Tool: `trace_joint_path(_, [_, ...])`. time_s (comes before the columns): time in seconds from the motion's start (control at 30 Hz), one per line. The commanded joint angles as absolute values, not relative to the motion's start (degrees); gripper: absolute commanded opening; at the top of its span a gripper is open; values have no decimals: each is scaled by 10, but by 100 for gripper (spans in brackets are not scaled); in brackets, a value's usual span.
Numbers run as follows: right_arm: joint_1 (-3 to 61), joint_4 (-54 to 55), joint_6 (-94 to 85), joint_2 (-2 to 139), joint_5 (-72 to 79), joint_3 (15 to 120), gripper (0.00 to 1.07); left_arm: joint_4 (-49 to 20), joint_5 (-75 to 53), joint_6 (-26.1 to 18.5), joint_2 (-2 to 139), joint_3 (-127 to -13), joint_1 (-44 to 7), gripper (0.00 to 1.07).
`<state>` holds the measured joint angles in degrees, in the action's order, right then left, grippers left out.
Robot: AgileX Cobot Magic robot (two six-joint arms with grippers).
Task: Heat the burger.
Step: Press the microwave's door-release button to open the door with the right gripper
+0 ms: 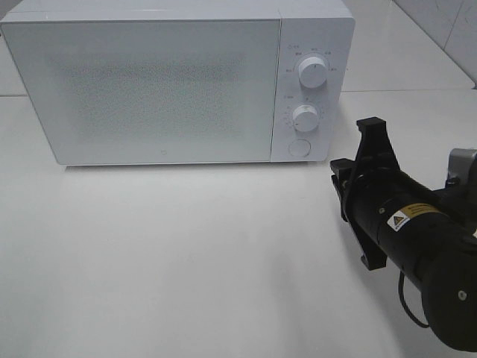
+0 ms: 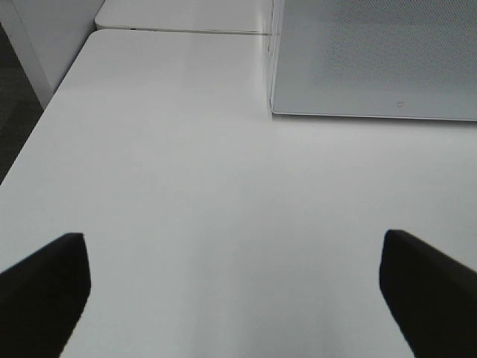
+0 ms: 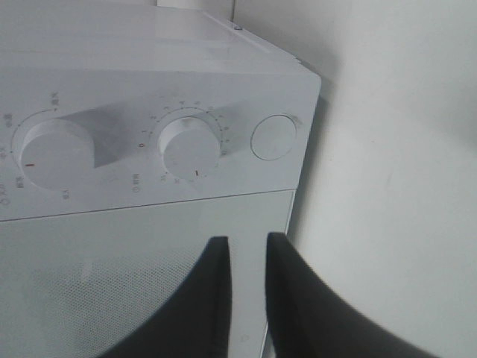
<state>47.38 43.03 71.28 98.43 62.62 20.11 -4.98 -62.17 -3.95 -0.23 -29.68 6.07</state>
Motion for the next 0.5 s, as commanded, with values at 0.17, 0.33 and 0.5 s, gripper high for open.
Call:
trace_joint_path(0.17, [476, 423, 750, 985, 595, 205, 0, -49, -612, -36, -13, -296, 63, 98])
trace_joint_path(0.33, [475, 425, 757, 985, 590, 205, 0, -49, -612, -36, -13, -296, 63, 98])
trace_joint_path(0.5, [458, 417, 769, 985, 571, 210, 0, -49, -612, -36, -13, -296, 63, 98])
